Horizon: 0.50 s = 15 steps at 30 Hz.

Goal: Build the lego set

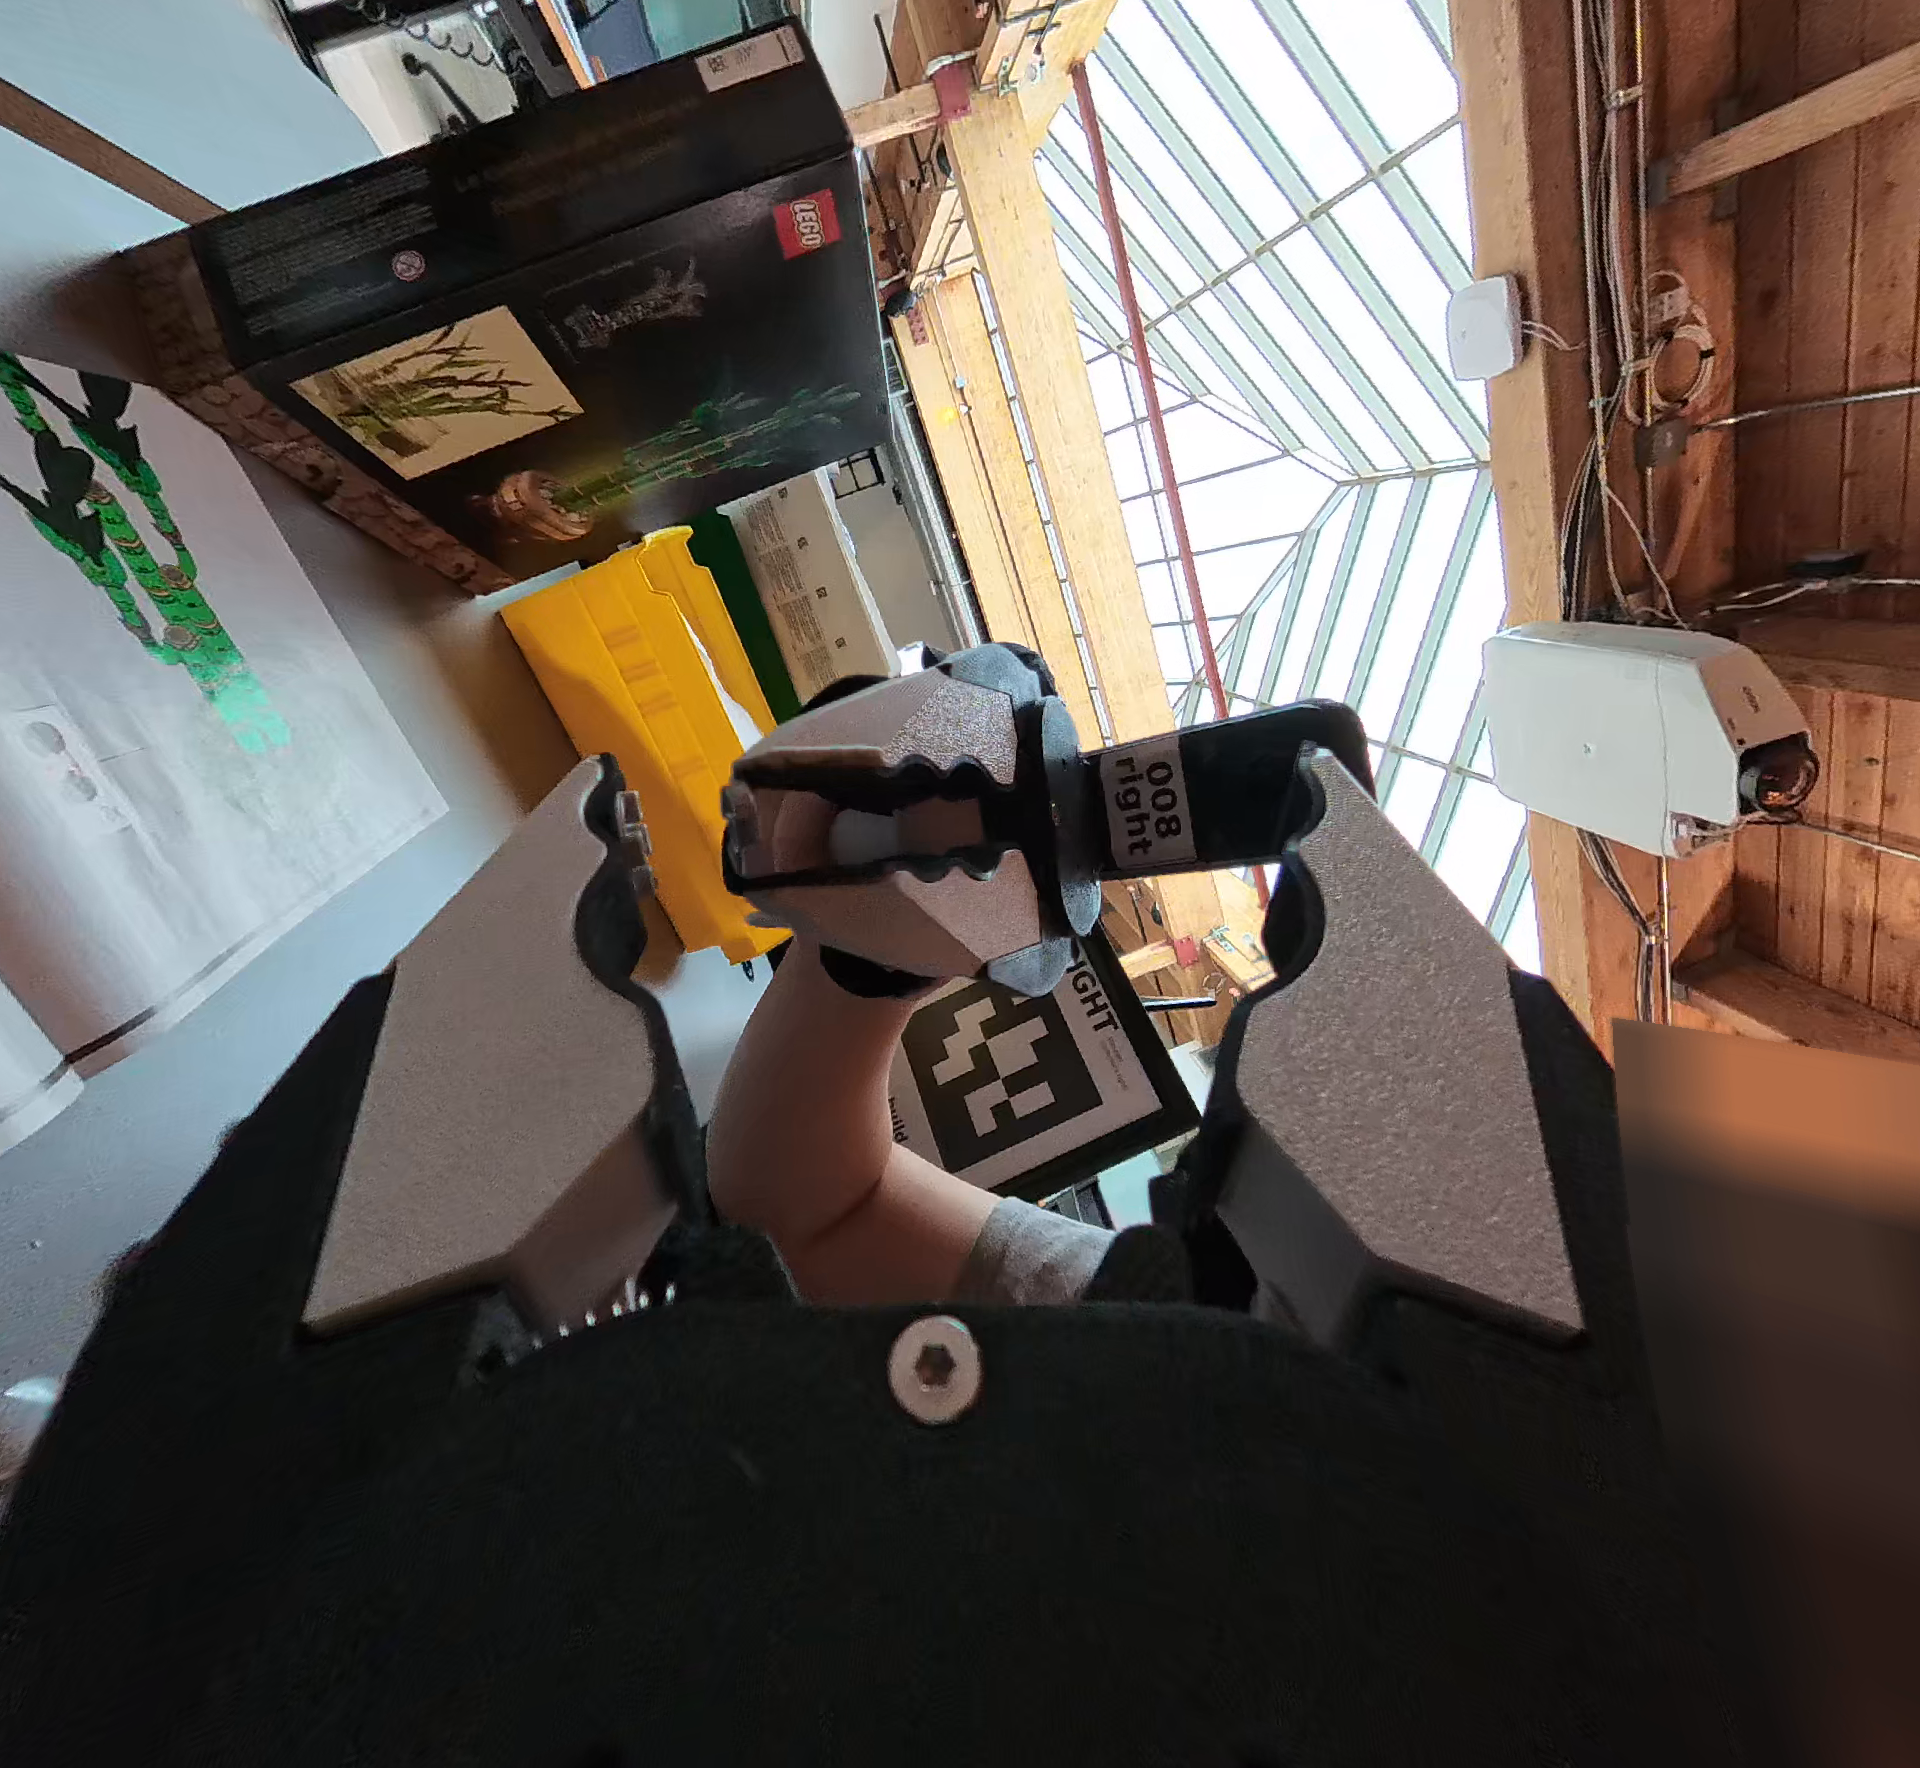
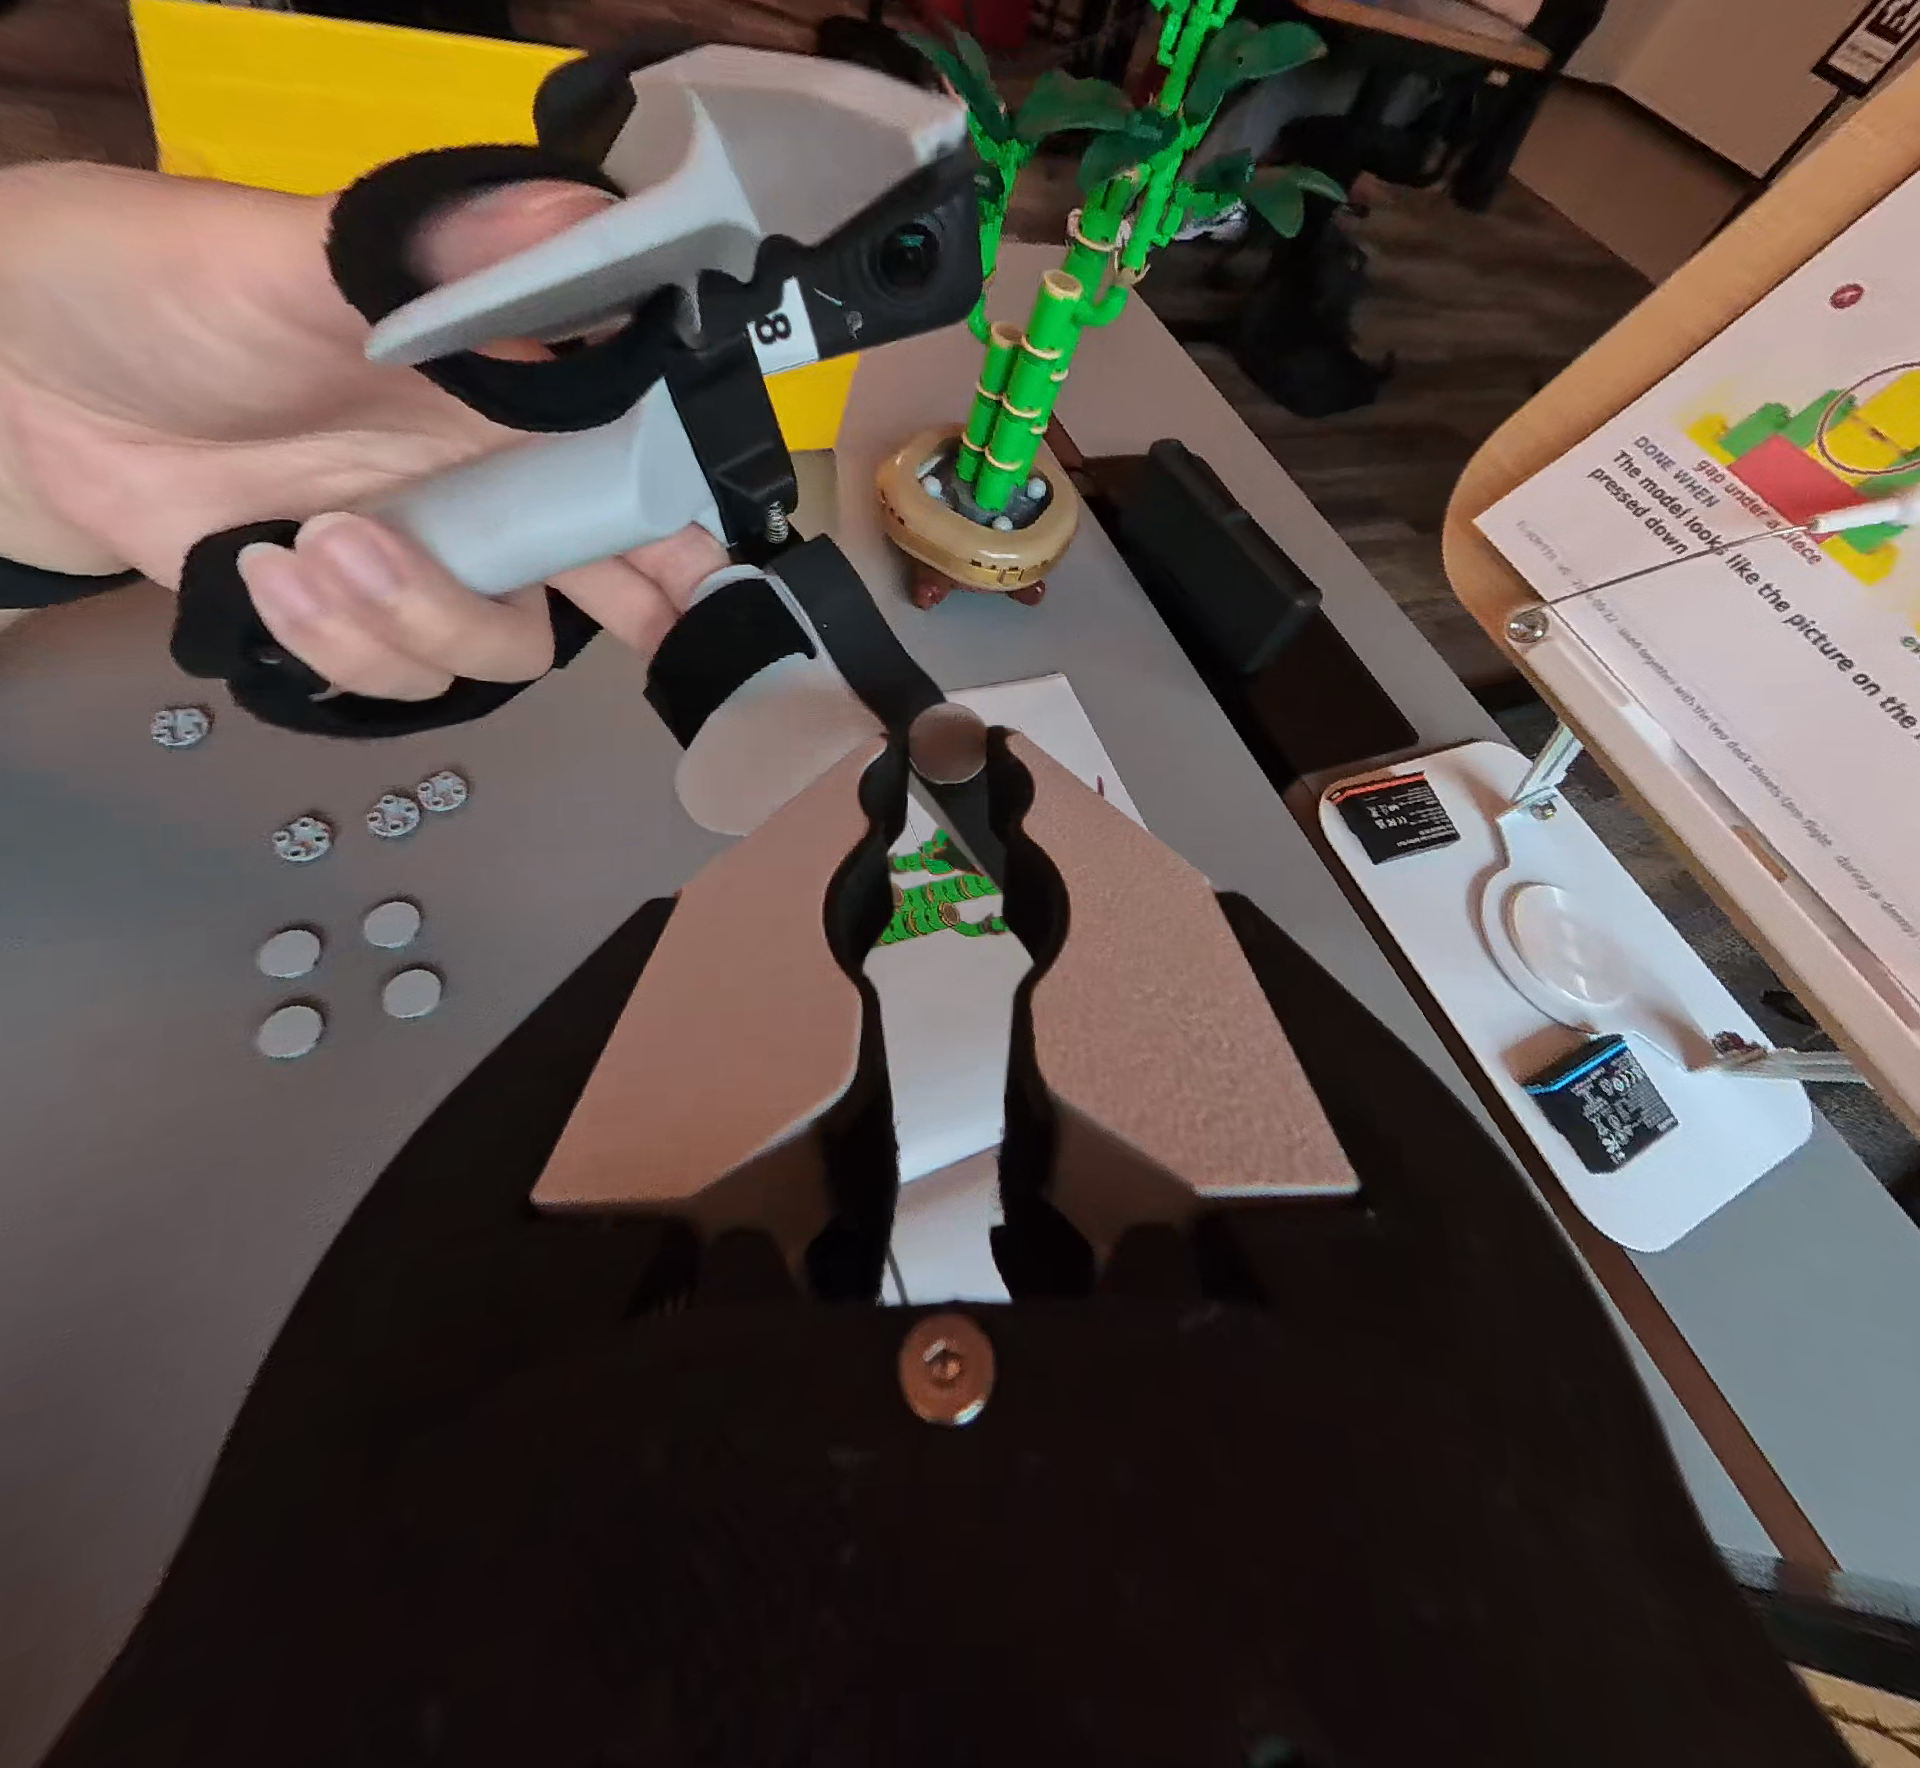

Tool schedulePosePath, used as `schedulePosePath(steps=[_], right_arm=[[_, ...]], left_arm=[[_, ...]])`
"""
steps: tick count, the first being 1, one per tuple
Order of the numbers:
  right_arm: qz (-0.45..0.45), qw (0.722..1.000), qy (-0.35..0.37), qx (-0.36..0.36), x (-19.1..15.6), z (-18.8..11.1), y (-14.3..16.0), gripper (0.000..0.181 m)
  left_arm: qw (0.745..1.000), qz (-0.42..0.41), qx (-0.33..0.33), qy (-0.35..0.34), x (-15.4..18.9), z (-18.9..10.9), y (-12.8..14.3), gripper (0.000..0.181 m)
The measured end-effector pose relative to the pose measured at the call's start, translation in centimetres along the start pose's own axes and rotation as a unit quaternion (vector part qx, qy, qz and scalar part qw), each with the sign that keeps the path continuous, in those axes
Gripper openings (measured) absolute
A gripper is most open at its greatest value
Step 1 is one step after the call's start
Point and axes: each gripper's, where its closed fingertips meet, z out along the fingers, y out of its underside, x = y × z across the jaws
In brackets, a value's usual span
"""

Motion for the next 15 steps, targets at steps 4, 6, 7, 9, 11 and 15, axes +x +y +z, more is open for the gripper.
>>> schedulePosePath(steps=[4, 6, 7, 9, 11, 15], right_arm=[[-0.004, 1.000, 0.004, -0.016, -0.05, 0.59, 0.67, 0.014], [-0.004, 1.000, 0.007, -0.017, 0.01, 0.72, 0.74, 0.014], [-0.003, 1.000, 0.008, -0.016, 0.03, 0.74, 0.68, 0.014], [0.001, 1.000, 0.008, -0.013, 0.05, 0.71, 0.57, 0.014], [0.003, 1.000, 0.011, -0.012, 0.21, 0.67, 0.55, 0.014], [0.008, 1.000, 0.005, -0.020, 0.21, 0.77, 0.94, 0.014]], left_arm=[[1.000, 0.003, 0.006, 0.000, -0.09, 0.06, -0.10, 0.120], [1.000, 0.005, 0.004, -0.001, -0.09, 0.06, -0.07, 0.120], [1.000, 0.005, 0.002, -0.002, -0.13, 0.08, 0.00, 0.120], [1.000, 0.005, -0.004, -0.003, -0.19, 0.17, 0.20, 0.120], [1.000, 0.003, -0.007, -0.001, -0.19, 0.27, 0.35, 0.120], [1.000, 0.007, -0.013, -0.006, -0.27, 0.34, 0.54, 0.120]])
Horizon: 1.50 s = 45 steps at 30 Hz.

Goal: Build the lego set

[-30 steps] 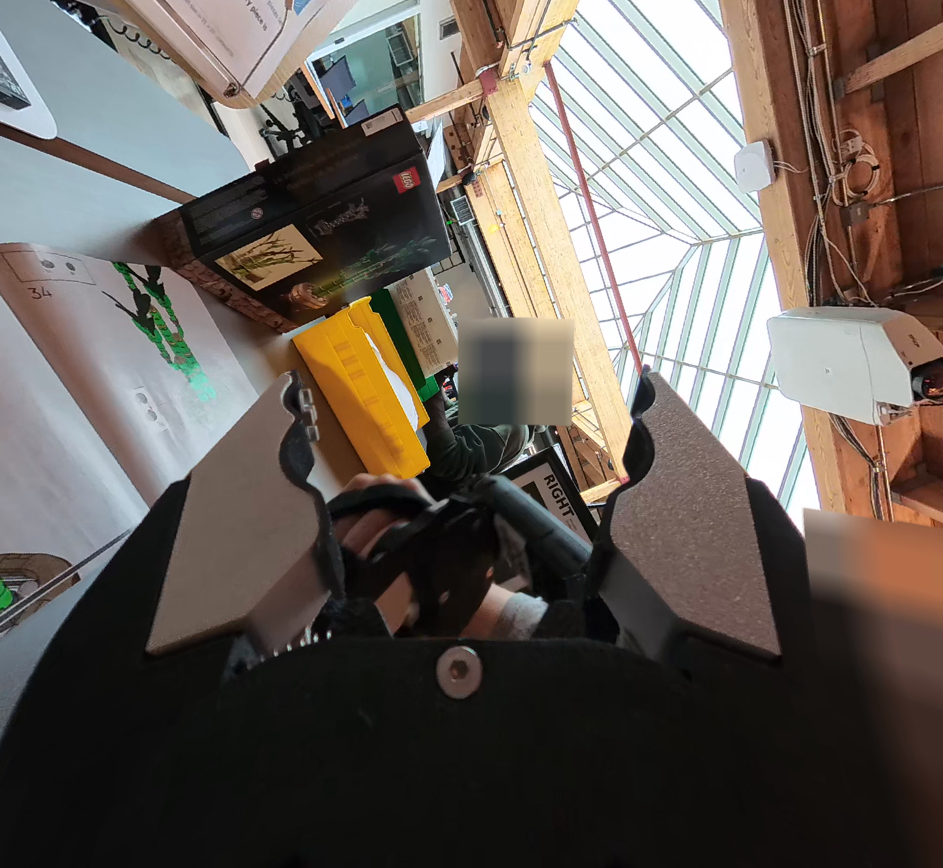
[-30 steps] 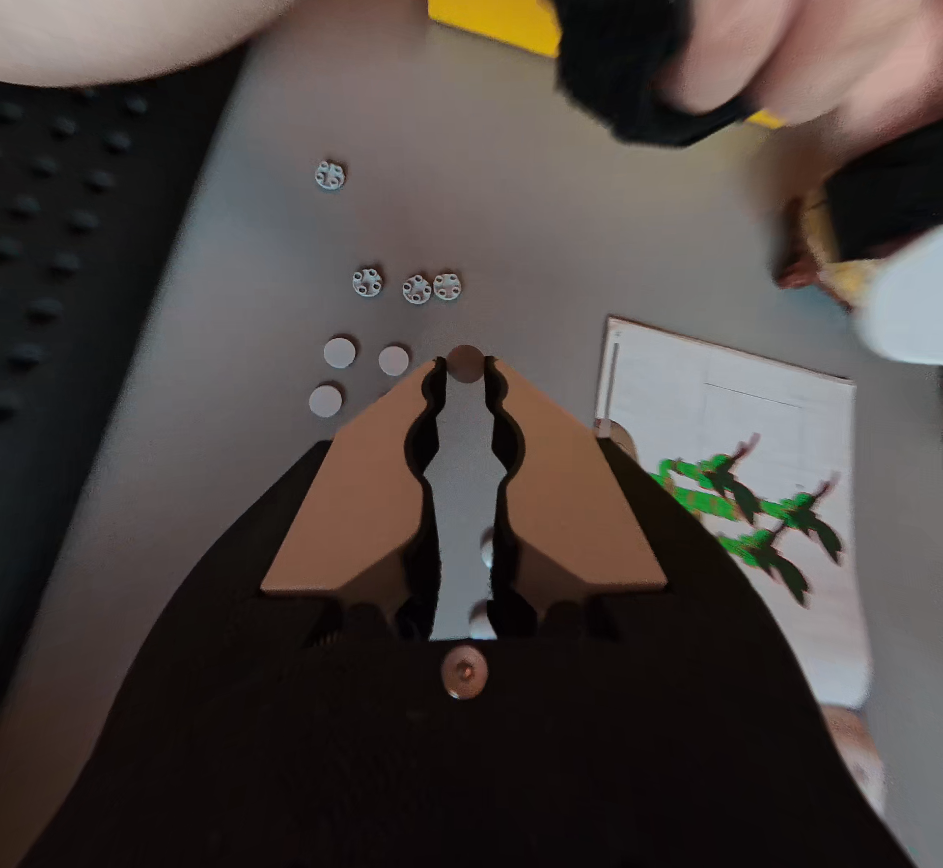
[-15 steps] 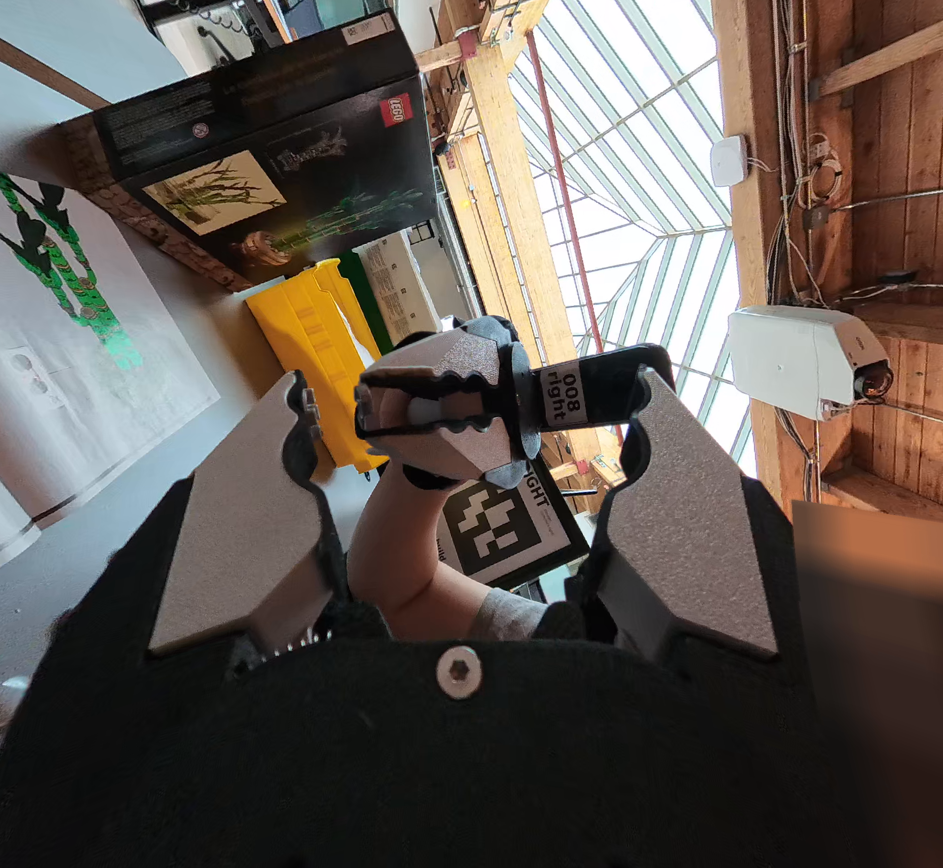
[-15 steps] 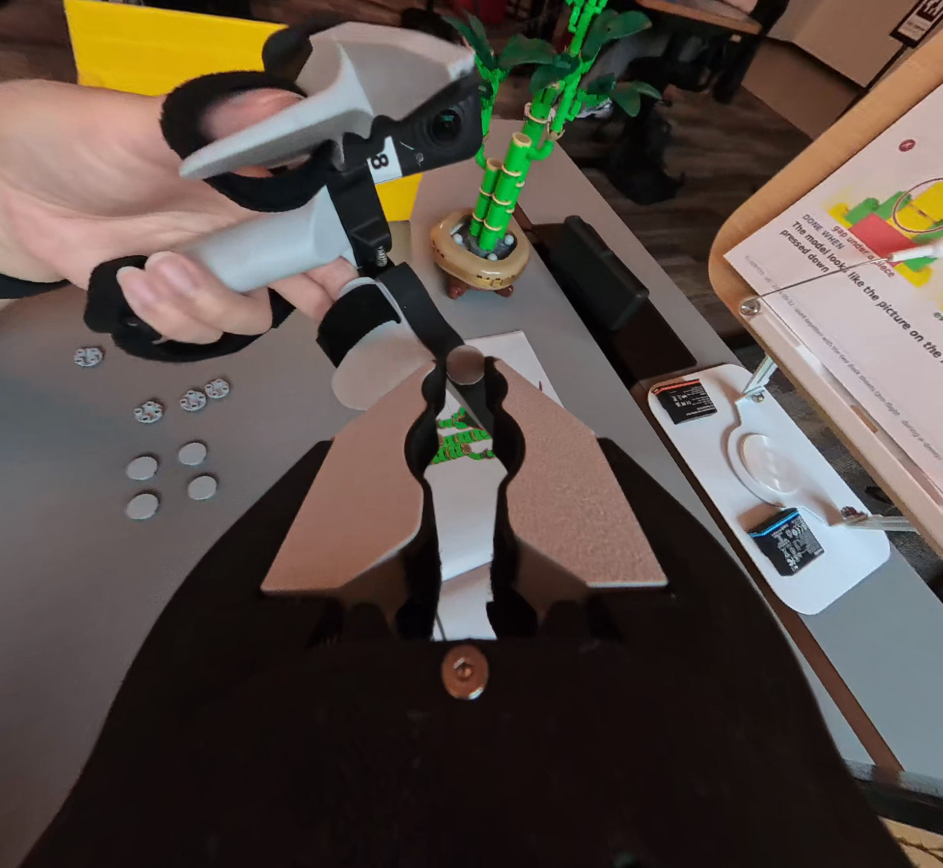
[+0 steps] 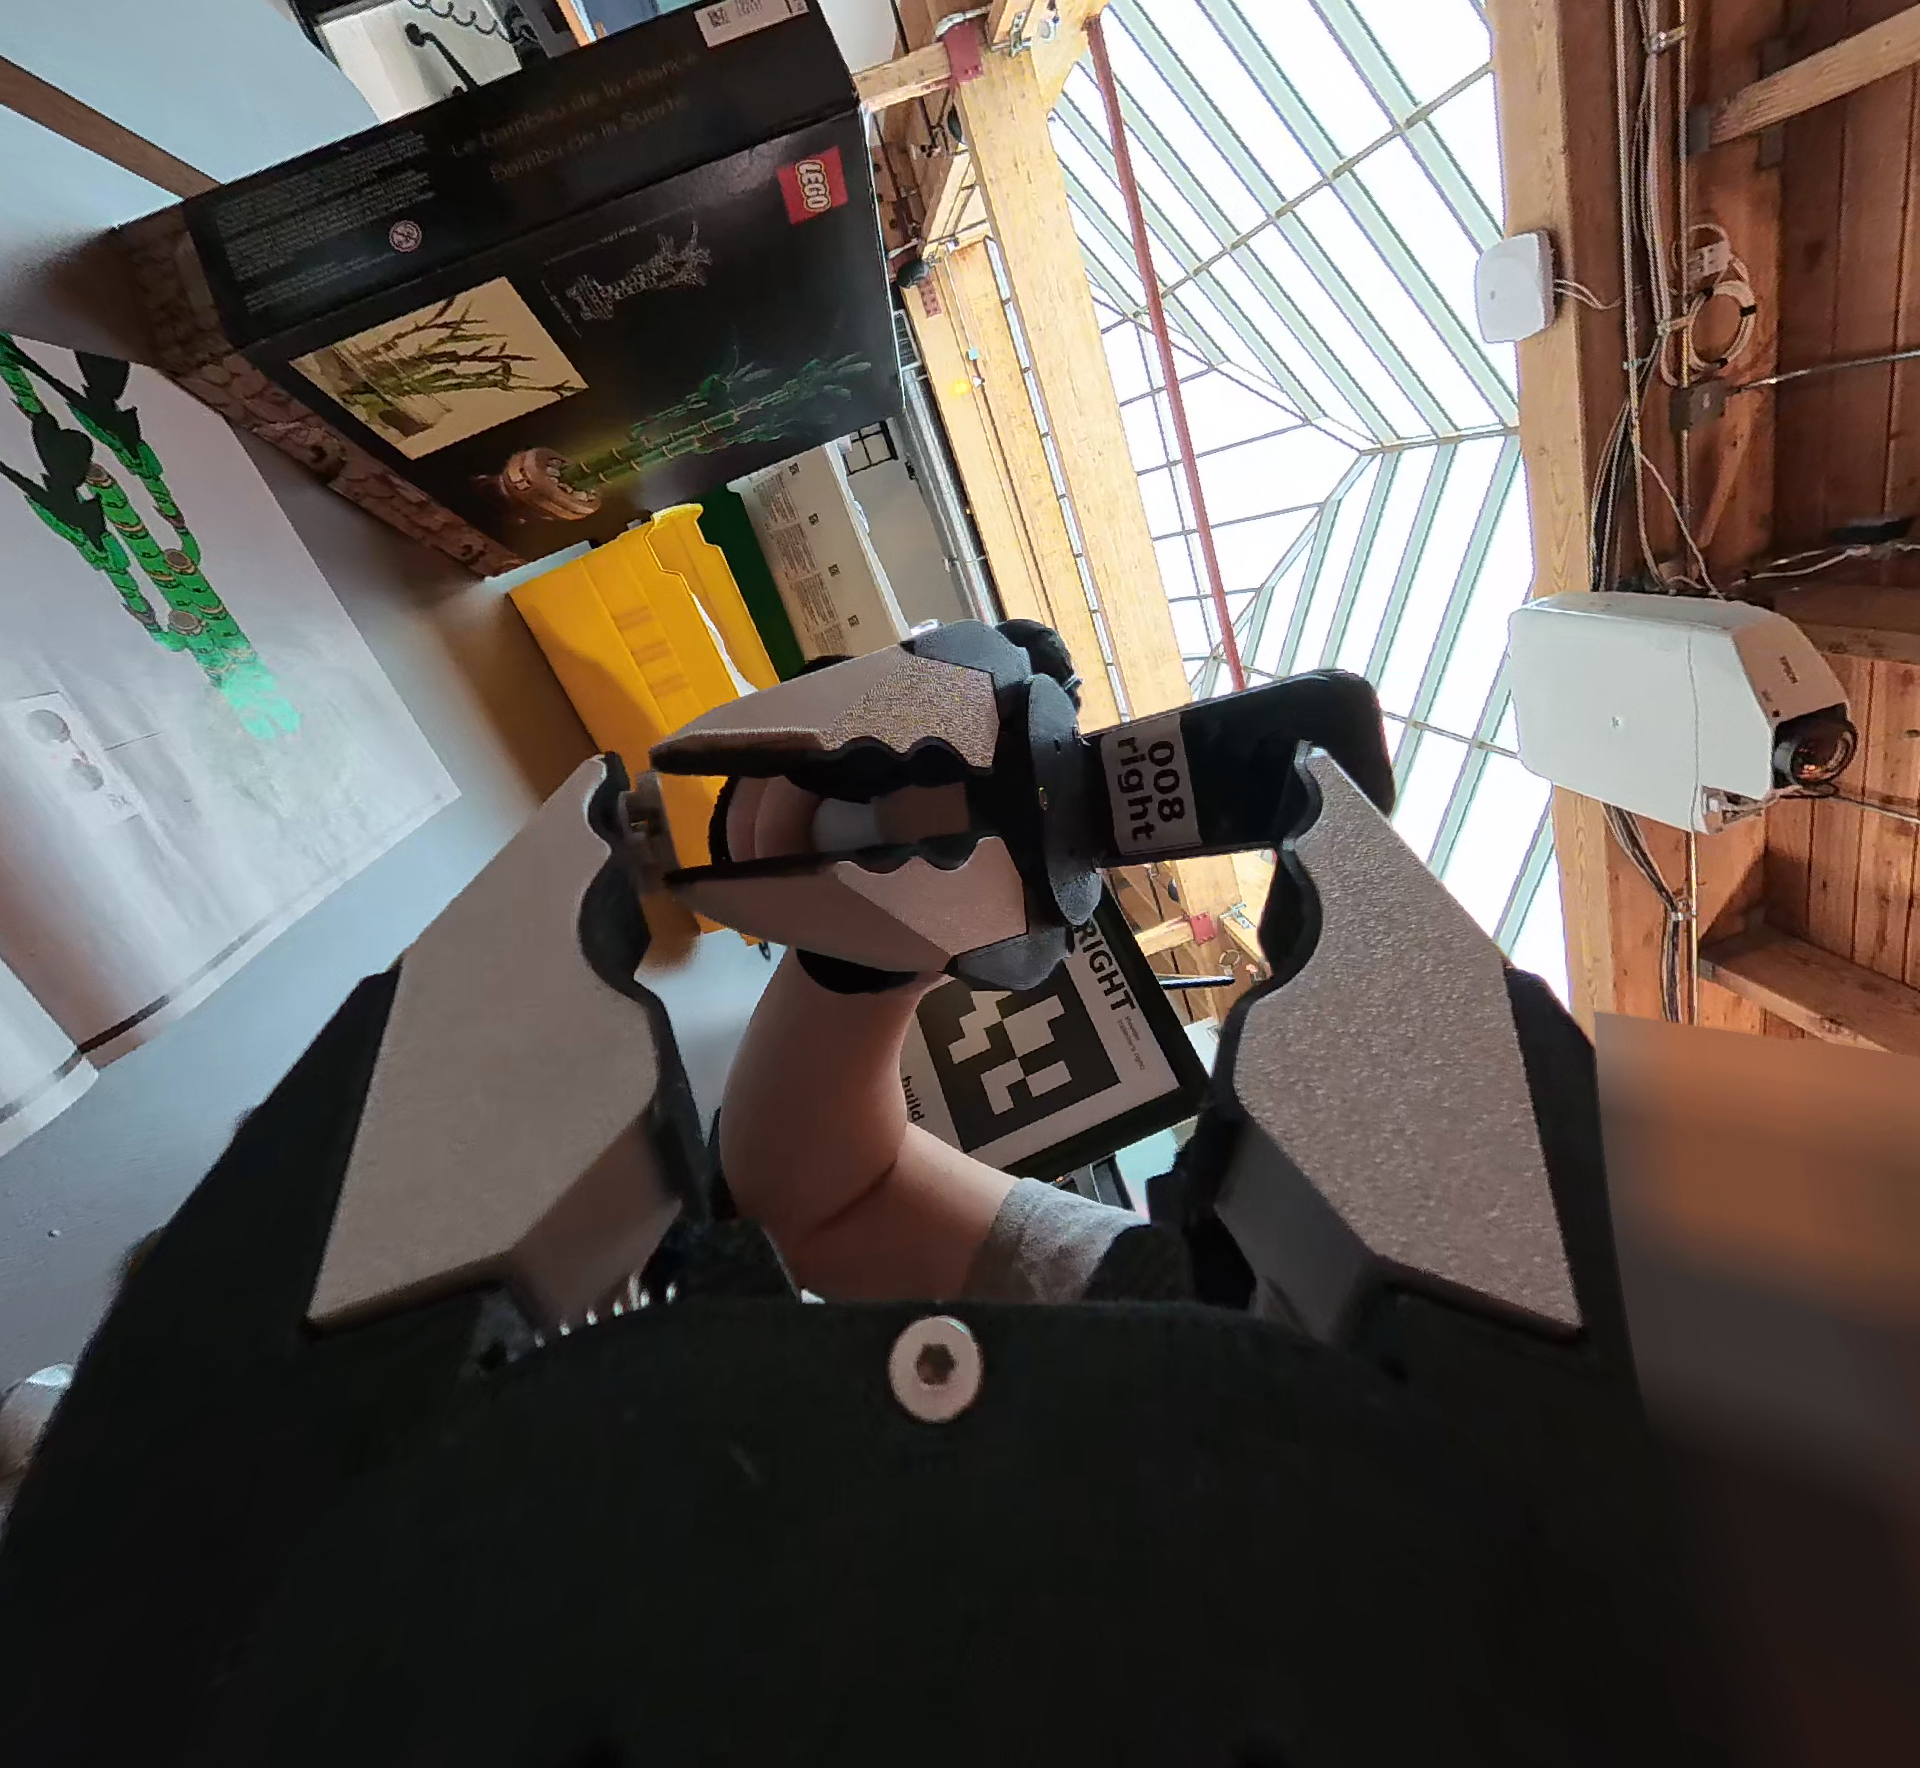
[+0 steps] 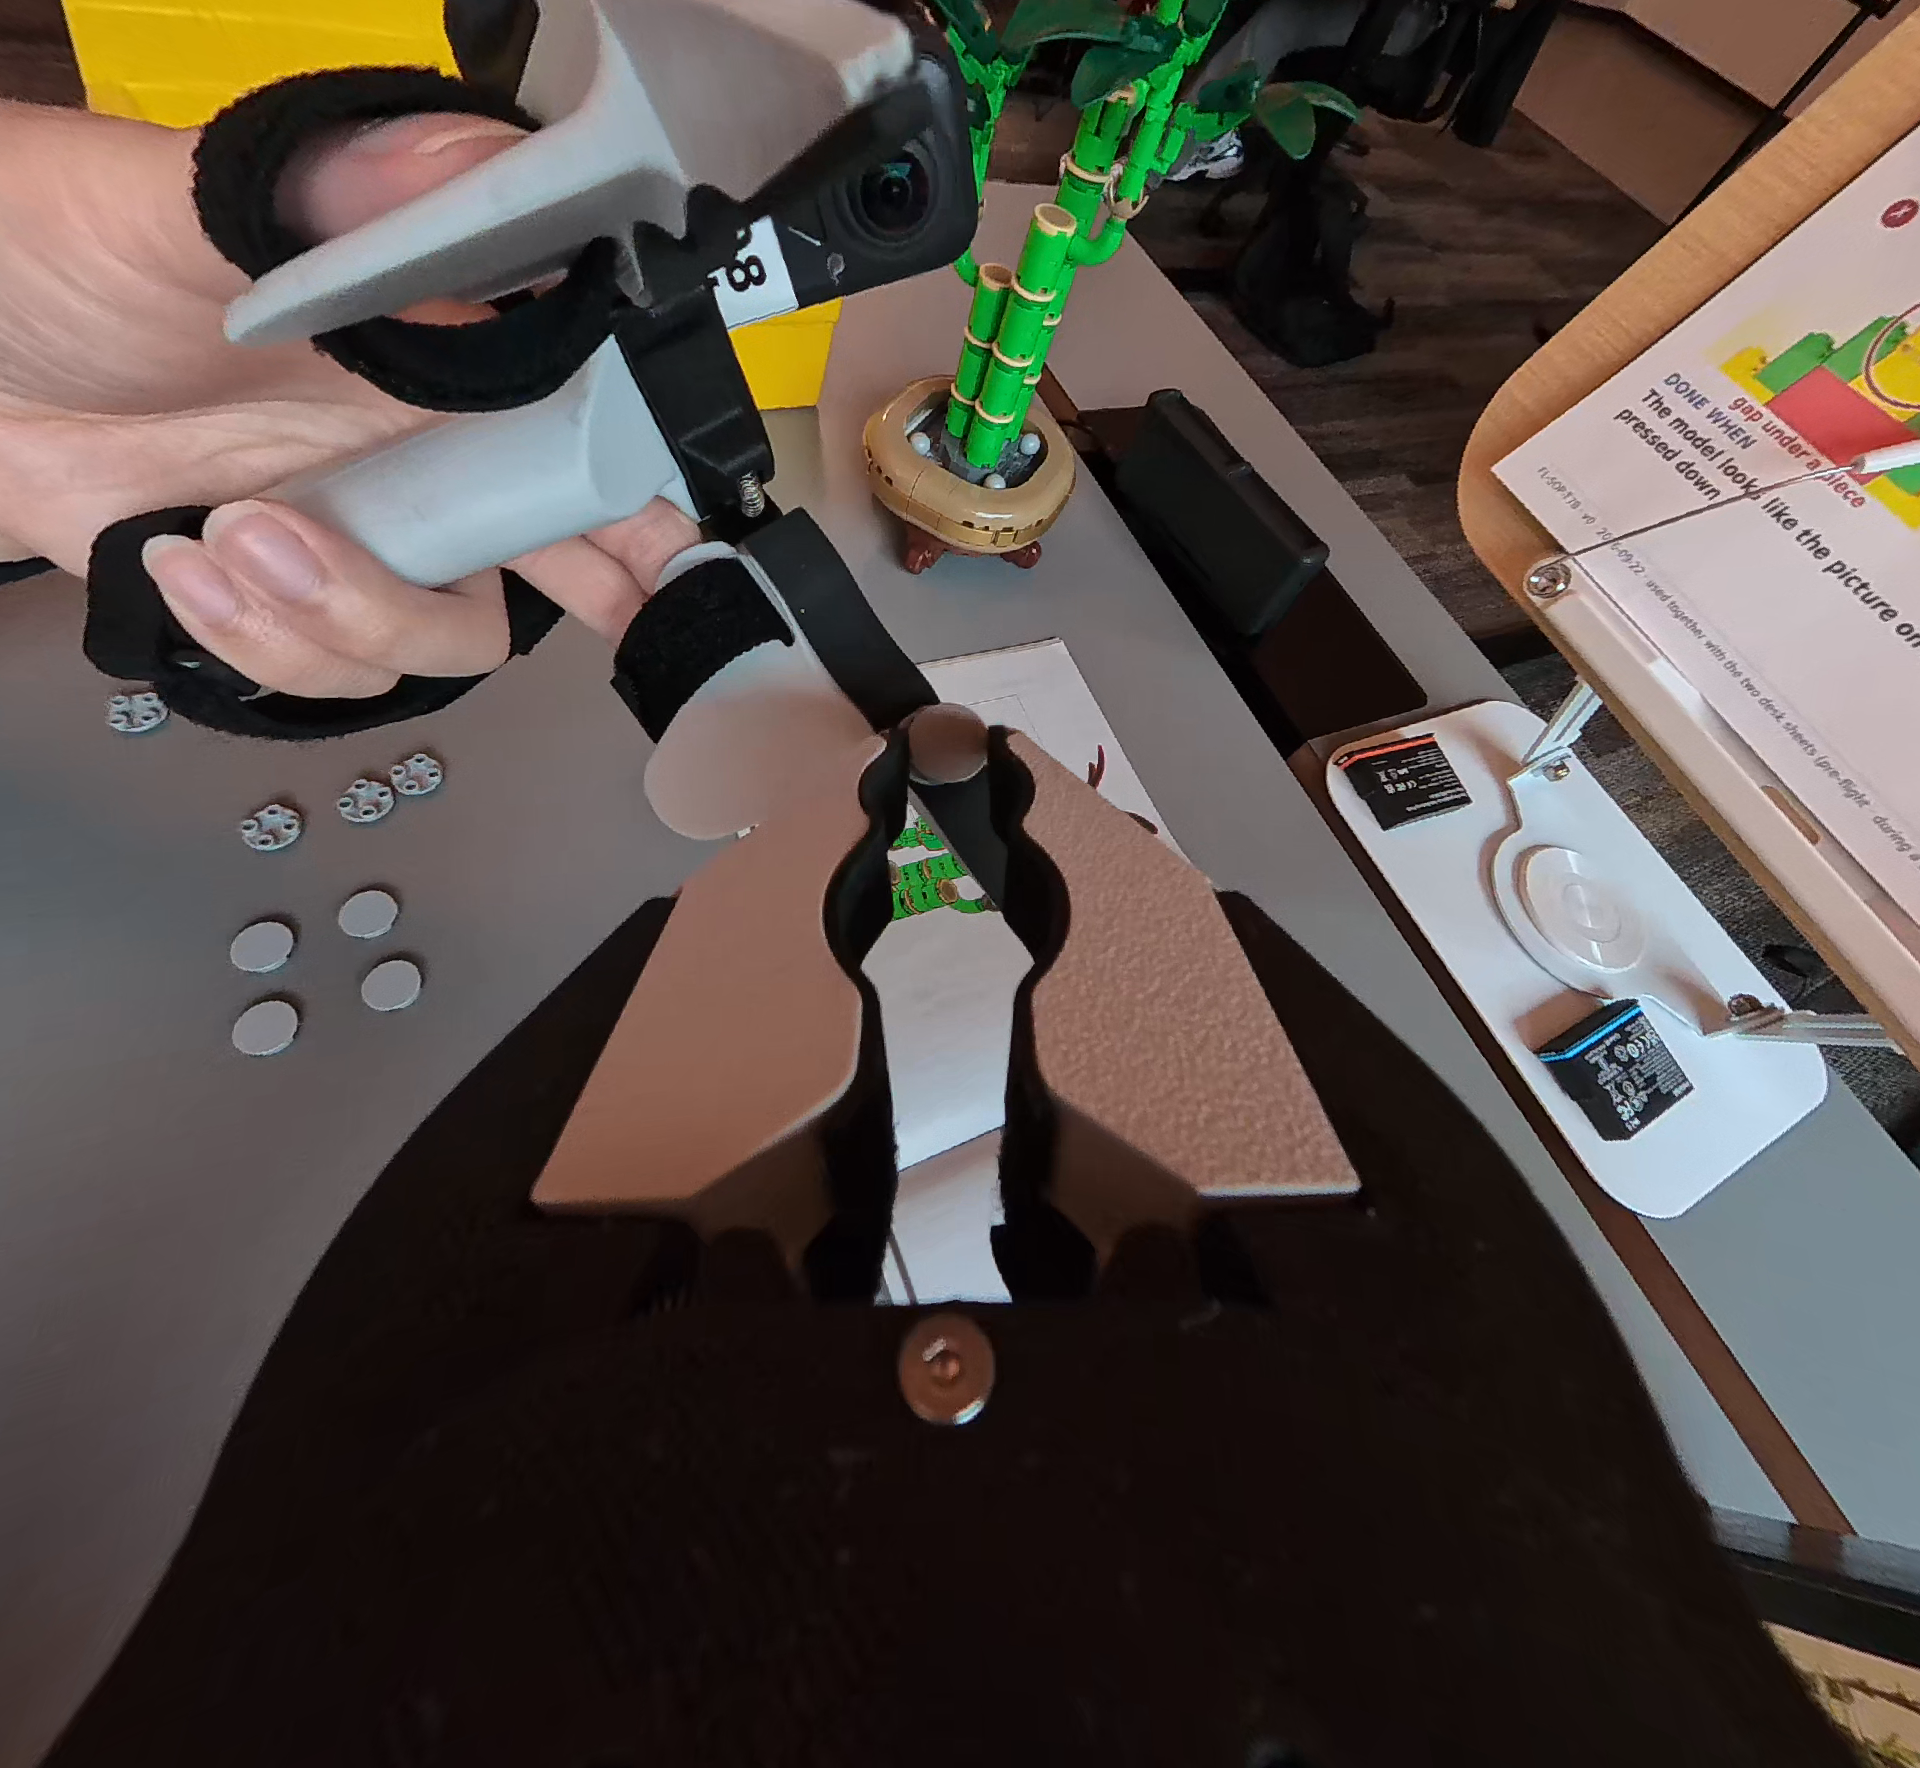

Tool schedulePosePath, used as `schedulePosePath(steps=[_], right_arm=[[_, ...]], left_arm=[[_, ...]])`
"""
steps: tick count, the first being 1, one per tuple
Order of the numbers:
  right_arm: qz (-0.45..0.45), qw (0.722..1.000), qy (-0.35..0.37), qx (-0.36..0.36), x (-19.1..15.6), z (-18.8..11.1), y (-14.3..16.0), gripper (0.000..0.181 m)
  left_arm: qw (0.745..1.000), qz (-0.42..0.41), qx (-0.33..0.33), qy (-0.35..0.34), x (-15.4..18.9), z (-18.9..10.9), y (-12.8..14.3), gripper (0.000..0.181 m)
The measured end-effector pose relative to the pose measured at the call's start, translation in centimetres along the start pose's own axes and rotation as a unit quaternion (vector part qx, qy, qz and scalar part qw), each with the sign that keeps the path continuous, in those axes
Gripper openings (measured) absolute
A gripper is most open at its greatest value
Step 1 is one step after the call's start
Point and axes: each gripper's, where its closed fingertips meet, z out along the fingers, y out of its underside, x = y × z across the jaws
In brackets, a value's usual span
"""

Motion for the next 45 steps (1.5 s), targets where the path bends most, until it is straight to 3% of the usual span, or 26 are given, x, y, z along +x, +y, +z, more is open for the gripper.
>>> schedulePosePath(steps=[36, 45], right_arm=[[-0.037, 0.999, 0.001, -0.016, -0.50, 0.60, 0.58, 0.015], [-0.083, 0.996, 0.024, -0.027, -0.54, 0.56, 0.52, 0.012]], left_arm=[[1.000, 0.012, -0.017, -0.023, -0.45, 0.10, 0.51, 0.122], [1.000, 0.003, -0.016, -0.017, -0.54, 0.01, 0.41, 0.119]])
